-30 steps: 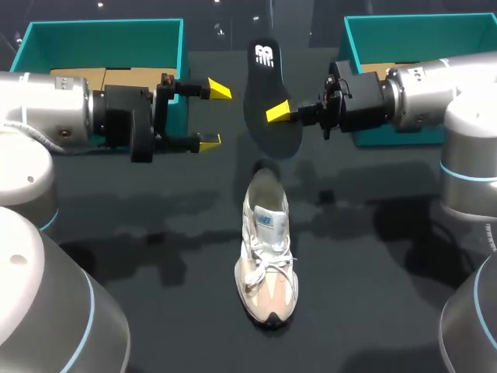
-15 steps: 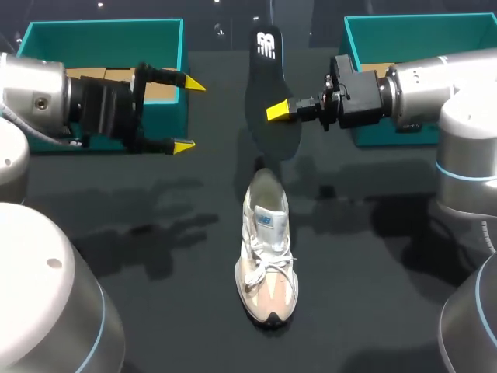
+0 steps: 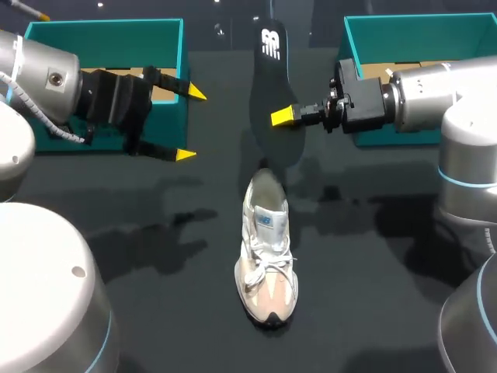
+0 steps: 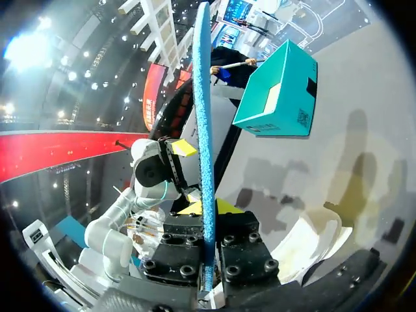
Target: Take the shoe out of the shoebox, open the shoe tongue, remove and reinsert the insole, then place the shoe into the shoebox
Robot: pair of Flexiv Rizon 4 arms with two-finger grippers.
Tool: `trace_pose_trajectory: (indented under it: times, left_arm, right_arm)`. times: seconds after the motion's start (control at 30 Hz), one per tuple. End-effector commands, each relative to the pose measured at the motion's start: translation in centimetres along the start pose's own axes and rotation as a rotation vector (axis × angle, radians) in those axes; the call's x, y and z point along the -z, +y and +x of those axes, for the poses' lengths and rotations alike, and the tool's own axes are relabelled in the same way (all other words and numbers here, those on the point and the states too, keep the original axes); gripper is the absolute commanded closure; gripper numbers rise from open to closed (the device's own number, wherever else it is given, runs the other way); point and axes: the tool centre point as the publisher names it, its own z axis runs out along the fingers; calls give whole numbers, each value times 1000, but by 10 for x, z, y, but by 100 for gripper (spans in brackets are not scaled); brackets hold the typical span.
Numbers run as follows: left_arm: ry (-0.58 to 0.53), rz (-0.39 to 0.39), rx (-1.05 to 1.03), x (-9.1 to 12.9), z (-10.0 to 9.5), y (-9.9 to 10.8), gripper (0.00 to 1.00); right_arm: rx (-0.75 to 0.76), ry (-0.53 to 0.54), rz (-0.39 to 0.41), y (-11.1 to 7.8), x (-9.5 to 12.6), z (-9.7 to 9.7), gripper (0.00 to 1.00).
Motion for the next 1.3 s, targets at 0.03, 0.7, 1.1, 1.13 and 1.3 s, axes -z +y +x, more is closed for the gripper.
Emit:
trace_pose_trajectory:
  times: [0.03,0.7,1.1,1.13,1.3]
  left_arm:
    - [100,-89,284,-3,12,12,0]
    - [173,-241,474,-37,50,32,0]
    - [245,-182,435,-73,81,49,0]
    - [245,-182,435,-73,81,49,0]
    - [245,-182,435,-73,81,49,0]
  right_arm:
    - [36,-8,-19,-9,1,-7,100]
    - [174,-38,-96,-13,5,-26,100]
    - [237,45,-99,-6,-6,-60,100]
    - [237,45,-99,-6,-6,-60,100]
    - [237,45,-99,-6,-6,-60,100]
